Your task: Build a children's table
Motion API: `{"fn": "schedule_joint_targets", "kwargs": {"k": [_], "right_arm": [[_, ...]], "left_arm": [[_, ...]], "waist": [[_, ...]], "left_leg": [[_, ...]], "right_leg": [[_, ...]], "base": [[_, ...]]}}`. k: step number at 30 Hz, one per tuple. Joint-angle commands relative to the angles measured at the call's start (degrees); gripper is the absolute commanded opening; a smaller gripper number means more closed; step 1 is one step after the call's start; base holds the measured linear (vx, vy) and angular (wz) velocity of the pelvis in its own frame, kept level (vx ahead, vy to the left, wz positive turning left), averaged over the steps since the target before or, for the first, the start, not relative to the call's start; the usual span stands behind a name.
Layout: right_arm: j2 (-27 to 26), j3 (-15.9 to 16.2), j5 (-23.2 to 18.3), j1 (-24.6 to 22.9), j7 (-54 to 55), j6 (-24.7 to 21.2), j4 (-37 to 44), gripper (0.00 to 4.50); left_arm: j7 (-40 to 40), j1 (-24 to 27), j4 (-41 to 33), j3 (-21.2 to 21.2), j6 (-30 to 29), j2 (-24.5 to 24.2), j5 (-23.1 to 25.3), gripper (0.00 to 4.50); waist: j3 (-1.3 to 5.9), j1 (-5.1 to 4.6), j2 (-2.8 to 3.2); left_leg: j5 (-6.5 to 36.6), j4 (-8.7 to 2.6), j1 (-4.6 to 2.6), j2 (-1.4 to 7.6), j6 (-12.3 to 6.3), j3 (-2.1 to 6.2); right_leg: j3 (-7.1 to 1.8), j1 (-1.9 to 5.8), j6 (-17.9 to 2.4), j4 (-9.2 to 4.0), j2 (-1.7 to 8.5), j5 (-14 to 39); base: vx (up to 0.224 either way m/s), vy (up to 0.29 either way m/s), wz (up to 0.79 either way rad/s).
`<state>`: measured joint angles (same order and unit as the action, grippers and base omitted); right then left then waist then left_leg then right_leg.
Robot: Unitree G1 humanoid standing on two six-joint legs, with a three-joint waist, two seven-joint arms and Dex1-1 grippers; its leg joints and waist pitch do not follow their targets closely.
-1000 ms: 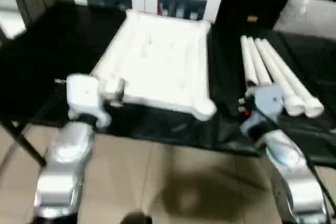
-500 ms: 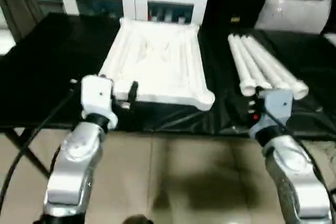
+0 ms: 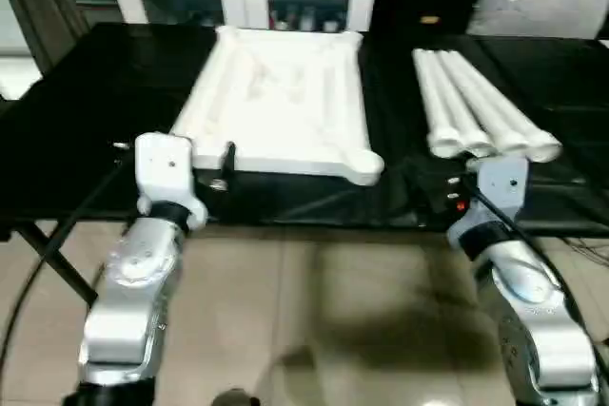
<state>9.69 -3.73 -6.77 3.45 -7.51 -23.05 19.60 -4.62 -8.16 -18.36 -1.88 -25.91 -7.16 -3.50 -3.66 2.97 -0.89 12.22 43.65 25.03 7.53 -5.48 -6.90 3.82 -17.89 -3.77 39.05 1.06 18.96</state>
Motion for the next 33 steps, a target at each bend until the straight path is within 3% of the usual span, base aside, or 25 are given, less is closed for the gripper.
{"fn": "schedule_joint_targets", "kwargs": {"k": [1,2,3,4,6,8,9,11,14,15,16,18,19,21,22,23,24,25,26,27,28,29,30,32,33], "right_arm": [[-0.45,-0.55,-0.98,0.48,0.43,-1.42,0.72,4.47],[-0.46,-0.66,-1.01,0.48,0.51,-1.49,0.69,4.47],[-0.46,-1.2,-1.05,0.5,1.04,-2.01,0.57,4.47],[-0.39,-1.32,-0.83,0.49,1.34,-2.16,0.57,4.47],[0.11,-1.03,-0.18,0.47,1.31,-2.23,0.47,4.47],[0.34,-0.63,0.08,0.45,1.04,-2.12,0.46,4.47],[0.31,-0.48,0.32,0.5,0.94,-2.19,0.68,4.47],[0.2,-0.54,0.33,0.58,0.92,-2.32,0.75,4.47],[0.21,-0.54,0.34,0.62,0.94,-2.34,0.69,4.47],[0.28,-0.49,0.24,0.58,0.92,-2.32,0.64,4.47],[0.3,-0.46,0.26,0.57,0.94,-2.32,0.63,4.47],[0.42,-0.34,0.31,0.51,1.04,-2.3,0.43,4.47],[0.42,-0.32,0.4,0.52,1.06,-2.31,0.34,4.47],[0.44,-0.32,0.36,0.65,1.02,-3.37,0.18,4.47],[0.31,-0.55,0.13,0.73,1.16,-3.92,0.11,4.47],[0.32,-0.62,0.05,0.82,1.09,-3.82,0.02,4.47],[0.41,-0.62,0.13,0.85,1.01,-3.43,-0.01,4.47],[0.51,-0.57,0.25,0.86,0.94,-3.12,-0.02,4.47],[0.75,-0.28,0.03,0.71,0.23,-2.78,0.08,4.47],[0.92,-0.09,0.27,0.6,0.17,-2.64,0.16,4.31],[0.76,-0.11,-0.01,0.43,0.06,-2.57,0.31,4.2],[0.69,-0.13,-0.1,0.39,0.05,-2.56,0.34,4.12],[0.61,-0.15,-0.19,0.34,0.05,-2.55,0.38,4.12],[0.52,-0.18,0.02,0.36,0.31,-2.58,0.4,3.93],[0.48,-0.18,0.12,0.44,0.38,-2.55,0.29,3.77]], "left_arm": [[0.44,-0.37,-0.55,-1.32,0.11,-0.57,-0.28,4.5],[0.27,-0.32,-0.6,-1.22,-0.05,-0.7,-0.26,4.5],[-0.86,0.0,-0.86,-0.64,-0.38,-1.31,-0.24,4.5],[-1.26,0.16,-0.99,-0.42,-0.29,-1.47,-0.25,4.5],[-1.25,0.3,-1.15,-0.33,-0.3,-1.33,-0.25,4.5],[-1.14,0.31,-1.22,-0.34,-0.43,-1.14,-0.19,4.5],[-1.16,0.4,-1.24,-0.23,-0.54,-1.16,-0.35,4.5],[-1.19,0.62,-1.23,0.11,-0.53,-1.65,0.02,4.5],[-1.36,0.87,-1.17,0.57,-0.41,-2.37,0.76,4.5],[-1.75,1.25,-1.09,0.73,-0.17,-2.85,1.1,4.5],[-1.84,1.34,-1.07,0.72,-0.11,-2.92,1.1,4.5],[-2.15,1.47,-1.02,0.64,-0.05,-3.07,1.04,4.5],[-2.2,1.42,-1.01,0.63,-0.07,-3.1,1.01,4.5],[-2.51,1.27,-1.14,0.84,-0.07,-3.2,0.79,4.5],[-2.71,1.28,-1.18,0.97,0.05,-3.19,0.55,4.5],[-2.74,1.31,-1.21,1.08,0.14,-3.15,0.44,4.5],[-2.64,1.33,-1.2,1.13,0.17,-3.08,0.41,4.5],[-2.59,1.34,-1.18,1.14,0.19,-3.04,0.42,4.5],[-2.42,1.39,-1.1,1.25,0.32,-3.06,0.76,4.5],[-2.41,1.41,-1.1,1.32,0.44,-3.08,0.88,4.5],[-2.56,1.42,-1.09,1.36,0.32,-3.05,0.82,4.5],[-2.62,1.4,-1.08,1.36,0.27,-3.04,0.79,4.5],[-2.69,1.38,-1.06,1.36,0.21,-3.02,0.76,4.2],[-2.63,1.31,-0.99,1.3,0.11,-2.98,1.02,4.13],[-2.52,1.27,-0.94,1.3,0.11,-3.05,1.2,4.1]], "waist": [[0.88,1.55,-0.58],[2.16,2.08,-0.05],[2.67,2.21,0.8],[3.56,2.44,1.55],[3.71,1.95,1.51],[3.33,2.47,1.16],[2.98,3.01,1.12],[2.44,3.17,1.3],[0.78,2.36,1.67],[0.55,1.74,1.73],[0.96,1.46,1.69],[1.76,1.66,1.79],[2.82,2.18,1.69],[3.59,3.18,0.89],[4.74,3.58,3.01],[4.77,2.49,3.05],[4.53,0.98,2.43],[4.95,0.6,1.3],[3.89,0.45,1.29],[3.76,-0.43,0.54],[3.29,-0.38,-1.95],[3.69,0.59,-4.38],[4.45,2.01,-3.74],[3.99,1.66,-3.16],[3.09,1.62,-2.39]], "left_leg": [[3.86,-1.89,-0.55,-0.53,2.71,-0.39],[3.73,-6.14,-1.35,0.96,2.83,0.85],[3.28,-9.49,-2.95,2.96,1.87,1.59],[4.69,-12.09,-5.26,6.34,0.06,2.9],[4.7,-13.43,-5.2,9.72,-2.41,4.58],[3.89,-12.73,-4.17,8.04,-1.95,3.24],[7.08,-12.6,-3.89,6.36,0.56,2.16],[11.87,-13.23,-4.5,5.84,3.11,1.51],[26.54,-15.36,-8.39,6.38,4.25,1.56],[32.01,-15.8,-9.94,6.48,5.61,1.8],[30.98,-16.56,-10.01,6.63,5.4,2.07],[22.79,-16.73,-9.52,6.32,3.22,1.38],[12.07,-15.05,-7.6,4.76,0.69,0.47],[2.84,-11.93,-4.42,1.5,-2.39,-0.46],[0.9,-12.24,-7.92,2.72,0.7,-0.63],[-2.3,-13.89,-12.64,7.26,0.94,2.12],[-8.5,-14.64,-21.28,16.53,-0.3,7.12],[-13.71,-13.09,-21.82,16.65,0.5,6.11],[-17.69,-14.0,-18.37,13.2,1.8,1.14],[-12.15,-14.11,-15.35,6.79,-7.14,-0.69],[3.16,-12.38,-12.57,-0.82,-6.75,-5.92],[10.57,-9.34,-8.45,-3.14,-5.86,-5.77],[11.24,-2.09,-4.06,-2.61,-3.43,-1.17],[3.94,1.82,0.51,-1.4,3.1,1.43],[0.31,1.19,-0.47,-0.87,5.58,1.71]], "right_leg": [[-5.83,0.39,-8.05,-12.56,10.0,17.52],[-5.94,2.2,-0.44,-11.53,9.24,17.6],[-5.51,2.37,4.19,-11.38,8.62,12.07],[-4.11,0.58,7.29,-9.53,6.69,4.81],[-4.0,0.12,6.34,-7.06,8.56,-4.66],[-4.75,0.46,3.22,-7.1,10.1,-10.84],[-4.5,1.7,2.23,-8.11,9.84,-6.39],[-3.8,2.47,2.04,-9.7,8.1,7.05],[-2.36,2.25,0.34,-11.95,6.46,26.64],[-1.96,2.07,-0.3,-12.42,6.4,29.82],[-2.4,3.22,-1.55,-12.08,6.56,25.64],[-3.01,4.55,-3.71,-11.5,6.84,15.83],[-3.21,6.63,-3.62,-11.17,6.87,5.86],[-4.55,9.36,0.03,-11.35,6.28,-4.17],[-5.94,7.62,5.43,-9.57,2.6,-8.08],[-3.42,3.14,9.79,-4.28,0.72,-9.03],[-1.37,-8.39,12.06,1.88,4.68,6.29],[-1.42,-10.3,11.22,3.45,5.73,4.26],[-0.38,-11.42,8.27,4.88,5.8,-4.16],[-0.71,-10.18,5.58,0.81,5.09,-12.61],[-3.26,-5.51,2.66,-5.27,5.16,-13.22],[-7.87,0.1,1.41,-8.05,7.35,-0.83],[-13.25,6.22,-9.11,-9.44,15.12,6.51],[-10.28,7.48,-13.45,-7.64,14.27,-1.49],[-7.97,5.12,-16.15,-9.56,13.74,-3.58]], "base": [[-0.088,-0.159,-0.05],[-0.037,-0.101,0.03],[-0.037,-0.101,0.03],[-0.037,-0.074,0.12],[0.0,0.0,0.0],[0.0,0.0,0.0],[0.0,0.0,0.0],[0.0,0.0,0.0],[0.0,0.0,0.0],[0.0,0.0,0.0],[0.065,0.045,-0.07],[0.122,0.032,-0.04],[0.132,0.017,-0.01],[0.148,0.016,0.05],[0.185,0.028,0.06],[0.208,0.017,-0.25],[0.208,0.017,-0.25],[0.198,0.005,-0.43],[0.157,-0.018,-0.29],[0.157,-0.018,-0.29],[0.171,-0.058,-0.07],[0.228,-0.06,-0.02],[0.228,-0.06,-0.02],[0.198,-0.044,-0.16],[0.178,-0.035,-0.14]]}}
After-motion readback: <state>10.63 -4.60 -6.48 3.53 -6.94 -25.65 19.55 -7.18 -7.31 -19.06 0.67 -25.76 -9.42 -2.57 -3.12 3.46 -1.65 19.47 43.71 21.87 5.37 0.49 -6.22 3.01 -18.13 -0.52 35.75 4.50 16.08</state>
